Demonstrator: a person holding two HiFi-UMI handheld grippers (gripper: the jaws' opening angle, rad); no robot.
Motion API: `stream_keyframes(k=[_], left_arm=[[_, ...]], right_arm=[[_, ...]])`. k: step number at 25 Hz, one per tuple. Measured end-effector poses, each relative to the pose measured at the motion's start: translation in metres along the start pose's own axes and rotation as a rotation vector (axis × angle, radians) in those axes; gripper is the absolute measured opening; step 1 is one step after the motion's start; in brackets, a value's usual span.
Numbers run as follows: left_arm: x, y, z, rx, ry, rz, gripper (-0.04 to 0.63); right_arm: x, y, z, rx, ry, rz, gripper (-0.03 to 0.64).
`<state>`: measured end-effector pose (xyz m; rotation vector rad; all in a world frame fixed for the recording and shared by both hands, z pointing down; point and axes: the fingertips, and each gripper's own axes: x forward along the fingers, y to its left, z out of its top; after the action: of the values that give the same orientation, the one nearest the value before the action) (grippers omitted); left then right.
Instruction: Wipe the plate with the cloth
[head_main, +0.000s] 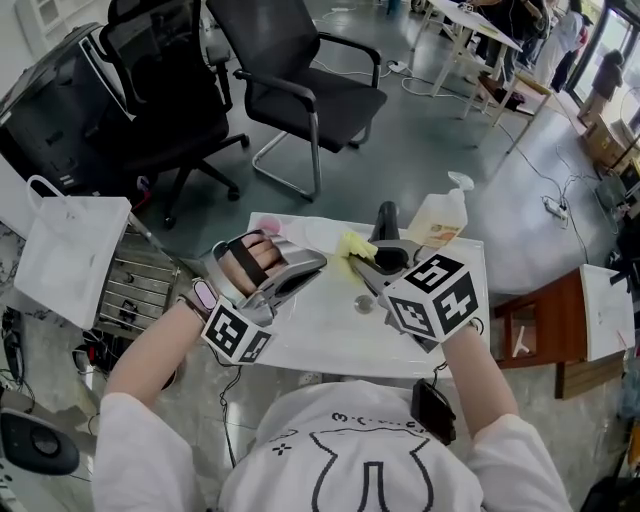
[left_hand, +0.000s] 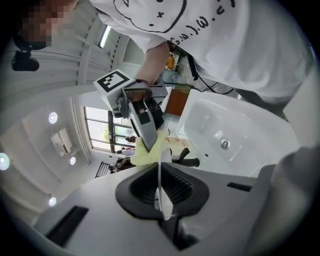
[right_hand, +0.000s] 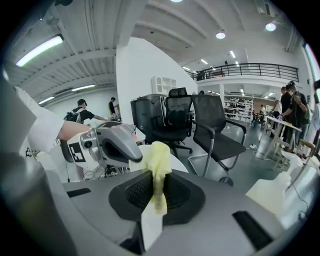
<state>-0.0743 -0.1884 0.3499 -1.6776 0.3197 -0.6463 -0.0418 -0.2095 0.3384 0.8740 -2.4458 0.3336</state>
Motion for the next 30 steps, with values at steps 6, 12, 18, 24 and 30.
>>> stream_keyframes(k=[6, 12, 18, 24, 30], left_arm=[[-0.004, 0.001, -0.001, 0.009, -0.002, 0.009, 0.018], [-0.006, 0.002, 0.001, 0.017, -0.015, 0.013, 0.018], [-0.008, -0.001, 0.006, 0.022, -0.027, 0.008, 0.018], [-0.009, -0.007, 0.003, -0.005, -0.017, -0.006, 0.018], [-0.010, -0.007, 0.001, -0.009, -0.016, -0.003, 0.018]], right_arm=[[0.007, -0.037, -0.022, 0.035, 0.060, -0.092, 0.048], [0.028, -0.071, -0.033, 0.064, 0.111, -0.160, 0.048], [0.048, -0.083, -0.037, 0.101, 0.138, -0.166, 0.048], [0.042, -0.081, -0.027, 0.099, 0.103, -0.162, 0.048], [0.011, -0.040, 0.014, 0.053, -0.041, -0.057, 0.048]])
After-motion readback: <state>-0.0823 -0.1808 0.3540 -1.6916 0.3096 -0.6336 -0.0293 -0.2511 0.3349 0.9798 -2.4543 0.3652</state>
